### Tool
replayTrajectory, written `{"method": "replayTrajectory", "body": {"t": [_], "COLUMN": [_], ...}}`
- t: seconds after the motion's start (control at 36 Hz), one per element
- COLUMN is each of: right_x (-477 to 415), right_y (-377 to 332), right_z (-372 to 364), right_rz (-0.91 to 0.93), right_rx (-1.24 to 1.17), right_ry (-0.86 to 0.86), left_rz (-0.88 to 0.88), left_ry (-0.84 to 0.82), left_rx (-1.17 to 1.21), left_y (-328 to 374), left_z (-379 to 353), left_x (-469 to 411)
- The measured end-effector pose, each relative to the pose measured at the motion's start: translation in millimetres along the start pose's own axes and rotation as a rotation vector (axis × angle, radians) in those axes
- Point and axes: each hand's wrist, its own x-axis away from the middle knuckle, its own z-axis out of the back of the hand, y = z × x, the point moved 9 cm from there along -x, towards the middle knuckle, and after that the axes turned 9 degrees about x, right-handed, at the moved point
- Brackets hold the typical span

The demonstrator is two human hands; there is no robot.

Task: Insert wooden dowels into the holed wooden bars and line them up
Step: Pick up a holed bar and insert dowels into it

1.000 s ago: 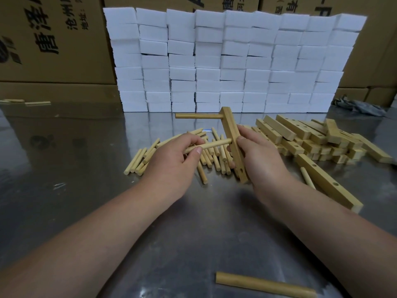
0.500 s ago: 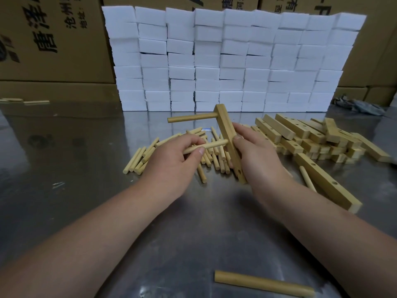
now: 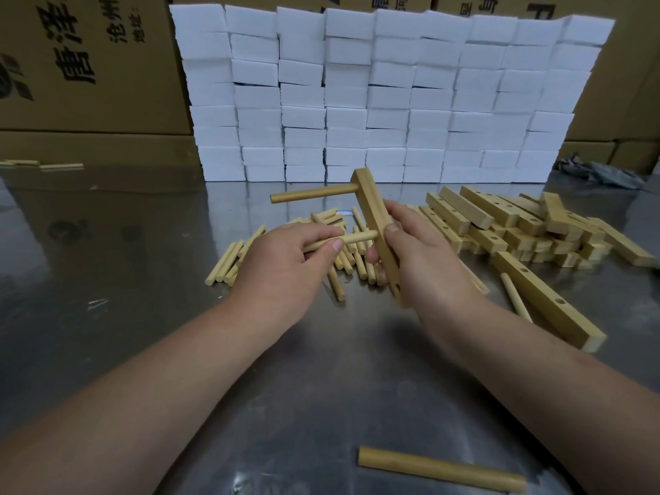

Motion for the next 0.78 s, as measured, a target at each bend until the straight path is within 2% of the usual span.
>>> {"method": "replayTrajectory", "body": {"t": [0.44,0.67,0.78], "right_x": [4,7,6], "right_y": [1,-2,-4], "right_z": [1,1,0], "right_rz": [0.018,0.040,0.055], "right_rx": [0.003,0.005,0.019], "right_ry": [0.020,0.034,0.042], "left_rz": [0.171,0.446,0.519], "left_ry": [-0.020,-0.102,-0.151], "left_rx": [0.112,0.375,0.479], "left_y": [-11,-32,-33], "left_z": [-1,-11,-16], "left_x": [0,4,7]}}
